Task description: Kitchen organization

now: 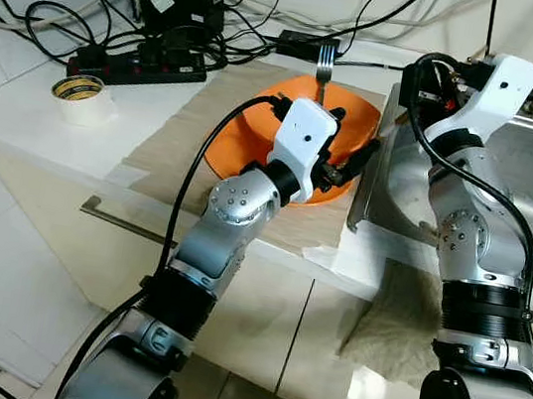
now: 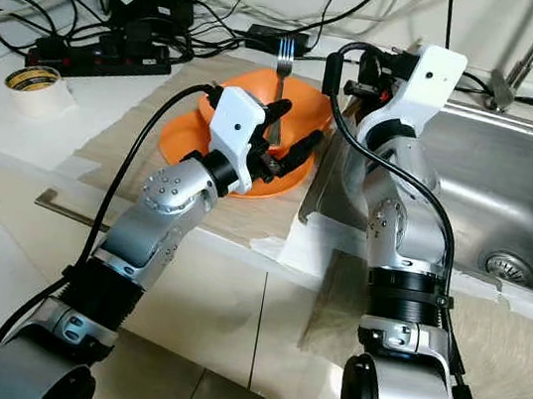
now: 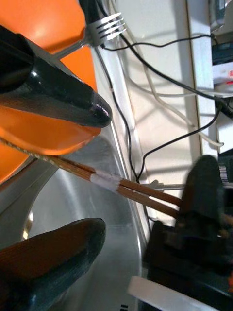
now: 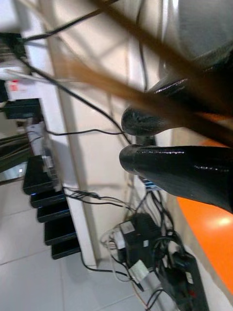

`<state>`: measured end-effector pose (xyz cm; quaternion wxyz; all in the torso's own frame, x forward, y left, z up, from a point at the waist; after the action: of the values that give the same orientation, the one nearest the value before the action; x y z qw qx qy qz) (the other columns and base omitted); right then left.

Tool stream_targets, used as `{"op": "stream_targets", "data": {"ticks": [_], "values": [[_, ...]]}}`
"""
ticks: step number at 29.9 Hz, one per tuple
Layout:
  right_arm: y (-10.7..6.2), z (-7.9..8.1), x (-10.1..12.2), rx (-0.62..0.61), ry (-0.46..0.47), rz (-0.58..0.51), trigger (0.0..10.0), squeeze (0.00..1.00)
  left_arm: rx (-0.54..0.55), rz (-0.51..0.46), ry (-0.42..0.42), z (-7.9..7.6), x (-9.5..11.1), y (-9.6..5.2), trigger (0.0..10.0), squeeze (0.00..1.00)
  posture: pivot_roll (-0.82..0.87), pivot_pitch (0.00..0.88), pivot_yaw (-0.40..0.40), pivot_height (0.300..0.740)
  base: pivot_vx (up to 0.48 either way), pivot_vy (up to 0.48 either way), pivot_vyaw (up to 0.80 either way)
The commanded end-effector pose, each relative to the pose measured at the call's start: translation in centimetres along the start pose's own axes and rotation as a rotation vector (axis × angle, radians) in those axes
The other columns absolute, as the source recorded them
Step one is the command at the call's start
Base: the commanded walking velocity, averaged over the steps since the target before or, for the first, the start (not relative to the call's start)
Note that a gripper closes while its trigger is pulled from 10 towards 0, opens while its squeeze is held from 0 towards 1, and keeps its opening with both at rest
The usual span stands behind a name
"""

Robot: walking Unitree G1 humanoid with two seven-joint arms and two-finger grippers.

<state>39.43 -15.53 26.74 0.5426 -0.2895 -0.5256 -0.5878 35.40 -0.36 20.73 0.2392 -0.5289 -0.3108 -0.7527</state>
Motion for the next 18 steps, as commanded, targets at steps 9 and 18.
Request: {"op": "stream_targets", "data": {"ticks": [9, 18], "values": [[-0.3, -4.2, 3.2, -0.095, -0.181, -0.048, 10.0, 0.00, 0.000, 0.019, -0.008, 0.7, -0.2, -0.4, 10.0, 0.00, -0.10, 0.000, 0.074, 0.740, 0.000, 0.000, 0.00], [-1.1, -9.4, 4.4, -0.245, -0.290, -0.031, 10.0, 0.00, 0.005, 0.032, -0.012, 0.9, -0.4, -0.6, 10.0, 0.00, -0.09, 0.000, 0.073, 0.740, 0.000, 0.000, 0.00]]}}
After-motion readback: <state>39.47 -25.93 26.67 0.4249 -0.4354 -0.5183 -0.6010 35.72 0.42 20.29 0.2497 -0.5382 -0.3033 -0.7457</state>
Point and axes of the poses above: a point about 5 cm out from each wrist's last joint towards the gripper, its own y axis pointing out of the wrist towards the gripper, its own x axis along the axis of the wrist's last joint, z = x × y, the point moved 3 cm from there along y, pointing out of the wrist towards the gripper, and after that the axes turned 7 degrees about y, right-handed, at the moved point
